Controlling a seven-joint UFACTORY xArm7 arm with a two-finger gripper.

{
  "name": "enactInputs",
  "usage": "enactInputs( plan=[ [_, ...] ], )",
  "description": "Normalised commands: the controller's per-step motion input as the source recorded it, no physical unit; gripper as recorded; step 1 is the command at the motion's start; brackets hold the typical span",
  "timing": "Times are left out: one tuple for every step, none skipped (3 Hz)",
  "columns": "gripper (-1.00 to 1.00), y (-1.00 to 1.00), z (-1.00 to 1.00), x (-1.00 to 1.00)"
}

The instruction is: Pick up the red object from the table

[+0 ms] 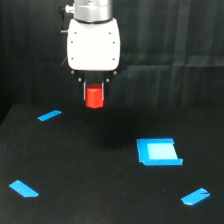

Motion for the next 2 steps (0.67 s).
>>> enactInputs(
  plan=[
    [-1.0,-0.01,0.06,0.04],
    [-1.0,0.12,0.02,0.01]
  ],
)
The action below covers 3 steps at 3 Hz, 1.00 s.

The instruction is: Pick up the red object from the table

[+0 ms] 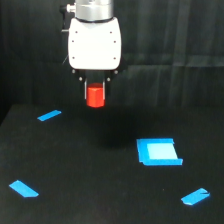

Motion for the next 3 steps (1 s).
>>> enactInputs(
  plan=[
    [-1.0,-0.09,0.04,0.13],
    [-1.0,0.0,0.11,0.07],
    [-1.0,0.07,-0.01,0.05]
  ],
)
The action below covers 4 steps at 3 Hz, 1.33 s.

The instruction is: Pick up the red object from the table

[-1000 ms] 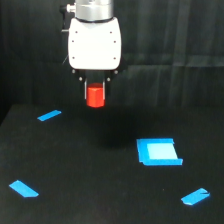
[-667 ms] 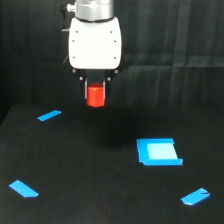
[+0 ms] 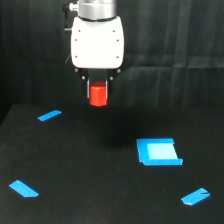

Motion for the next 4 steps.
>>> enactInputs(
  plan=[
    [-0.96,0.05,0.03,0.04],
    [-0.94,-0.06,-0.03,-0.06],
    [-0.97,0.06,-0.04,0.03],
    [-1.0,0.05,0.0,-0.06]
  ],
)
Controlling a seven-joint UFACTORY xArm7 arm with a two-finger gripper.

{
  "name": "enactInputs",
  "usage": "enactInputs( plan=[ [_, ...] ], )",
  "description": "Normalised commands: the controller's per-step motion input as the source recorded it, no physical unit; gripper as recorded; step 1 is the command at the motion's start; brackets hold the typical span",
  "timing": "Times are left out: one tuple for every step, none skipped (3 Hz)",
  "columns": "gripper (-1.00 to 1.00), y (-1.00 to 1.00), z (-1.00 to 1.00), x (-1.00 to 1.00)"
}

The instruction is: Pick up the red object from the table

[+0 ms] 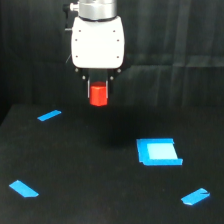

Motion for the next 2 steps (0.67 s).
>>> enactInputs(
  plan=[
    [-0.99,0.02,-0.03,0.08],
    [-0.98,0.04,0.06,0.06]
  ],
)
